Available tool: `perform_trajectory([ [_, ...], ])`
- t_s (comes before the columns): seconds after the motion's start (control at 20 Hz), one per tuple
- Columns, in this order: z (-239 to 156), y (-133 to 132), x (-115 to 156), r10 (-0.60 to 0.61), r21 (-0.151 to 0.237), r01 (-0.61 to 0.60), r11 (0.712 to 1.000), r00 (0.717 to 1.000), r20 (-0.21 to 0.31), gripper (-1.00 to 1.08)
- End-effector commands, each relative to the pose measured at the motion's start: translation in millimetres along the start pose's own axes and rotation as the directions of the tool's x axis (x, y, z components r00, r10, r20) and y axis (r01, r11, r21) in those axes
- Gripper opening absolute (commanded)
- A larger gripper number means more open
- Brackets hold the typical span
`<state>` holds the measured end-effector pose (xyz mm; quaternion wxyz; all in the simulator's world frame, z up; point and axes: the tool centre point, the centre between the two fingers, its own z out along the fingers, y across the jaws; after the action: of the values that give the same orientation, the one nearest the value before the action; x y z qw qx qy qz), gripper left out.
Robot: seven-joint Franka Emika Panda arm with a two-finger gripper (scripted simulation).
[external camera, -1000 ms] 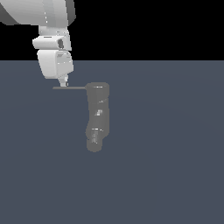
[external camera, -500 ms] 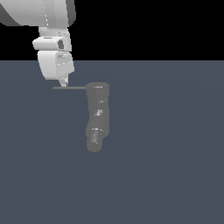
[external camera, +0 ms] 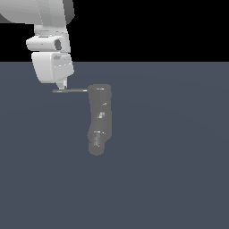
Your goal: Turn on the faucet by rotating a designated handle.
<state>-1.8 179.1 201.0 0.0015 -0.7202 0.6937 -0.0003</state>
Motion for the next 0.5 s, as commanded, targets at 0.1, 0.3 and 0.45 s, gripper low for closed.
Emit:
perform_trajectory([
  [0.1, -0.1, 14.6, 2.0, 0.002, -0.003, -0.002, 1.000, 1.000, -0.003, -1.00],
  [0.3, -0.2, 26.5, 2.6, 0.002, -0.003, -0.002, 1.000, 1.000, -0.002, -1.00],
  [0.45, -0.2, 35.4, 2.8, 0.002, -0.003, -0.002, 1.000, 1.000, -0.002, -1.00],
])
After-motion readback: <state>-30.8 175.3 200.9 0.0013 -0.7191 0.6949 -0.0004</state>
